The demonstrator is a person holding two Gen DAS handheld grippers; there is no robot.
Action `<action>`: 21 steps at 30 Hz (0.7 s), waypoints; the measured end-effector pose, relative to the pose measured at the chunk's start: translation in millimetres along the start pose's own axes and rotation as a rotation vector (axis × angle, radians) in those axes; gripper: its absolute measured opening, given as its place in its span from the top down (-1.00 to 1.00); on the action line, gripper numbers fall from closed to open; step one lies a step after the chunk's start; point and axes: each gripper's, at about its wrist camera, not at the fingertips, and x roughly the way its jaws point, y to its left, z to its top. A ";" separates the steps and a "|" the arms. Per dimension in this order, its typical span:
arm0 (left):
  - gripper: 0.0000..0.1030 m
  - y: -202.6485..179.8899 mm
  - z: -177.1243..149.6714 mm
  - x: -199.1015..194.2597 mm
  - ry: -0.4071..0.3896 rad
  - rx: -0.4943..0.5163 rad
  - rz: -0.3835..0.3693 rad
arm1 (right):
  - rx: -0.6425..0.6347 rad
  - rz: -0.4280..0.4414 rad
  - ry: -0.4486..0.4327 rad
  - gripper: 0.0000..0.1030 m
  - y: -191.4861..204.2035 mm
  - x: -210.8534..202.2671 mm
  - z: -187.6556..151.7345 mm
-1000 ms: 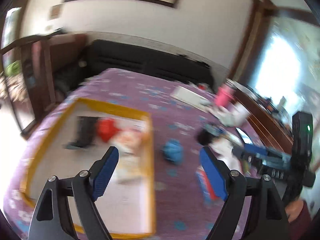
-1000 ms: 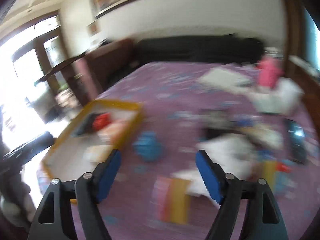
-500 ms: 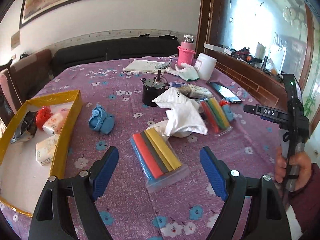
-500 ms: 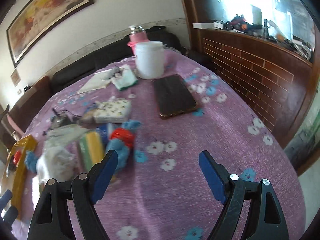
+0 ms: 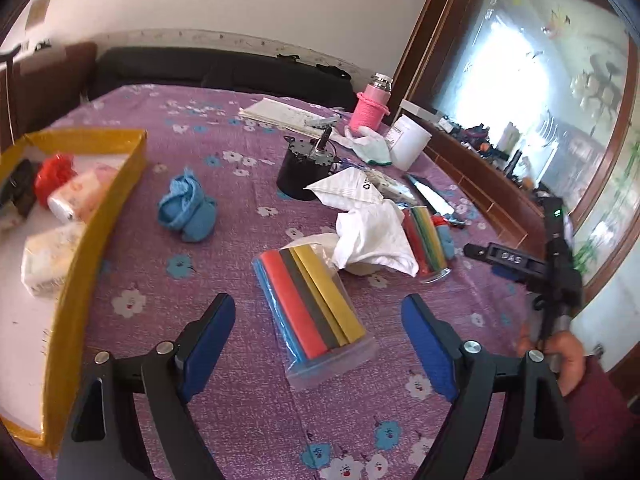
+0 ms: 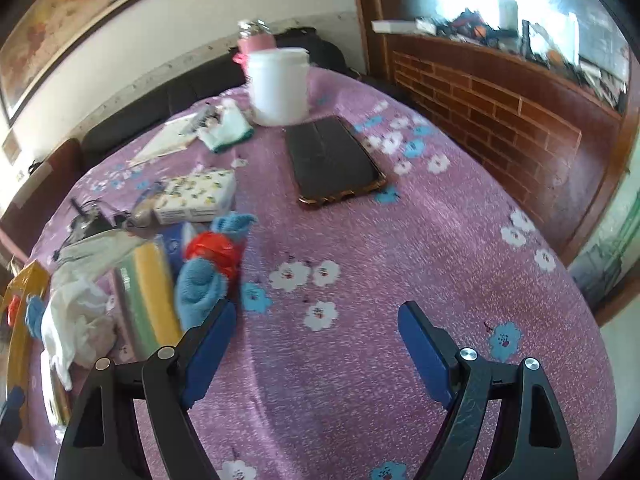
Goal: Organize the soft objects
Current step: 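Move both open tools back over the table toward the remaining items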
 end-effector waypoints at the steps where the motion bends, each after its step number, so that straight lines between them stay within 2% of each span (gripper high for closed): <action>1: -0.67 1.6 0.0 0.0 0.002 -0.009 -0.013 | 0.030 -0.002 0.021 -0.68 -5.5 4.9 1.4; 4: -0.68 2.4 -0.7 -0.8 0.000 -0.008 -0.062 | 0.094 -0.019 0.022 -0.68 -16.7 7.4 4.6; 10: -0.68 -7.8 -2.7 -4.2 -0.017 0.059 -0.129 | 0.082 -0.114 0.028 -0.68 -10.4 8.9 3.4; 14: -0.69 -9.6 -1.3 0.7 0.011 0.070 -0.161 | 0.100 -0.140 0.028 -0.68 -12.9 7.8 3.5; 21: -0.69 -4.0 -0.4 7.4 0.053 0.030 -0.138 | 0.096 -0.162 0.034 -0.69 -11.5 9.2 4.9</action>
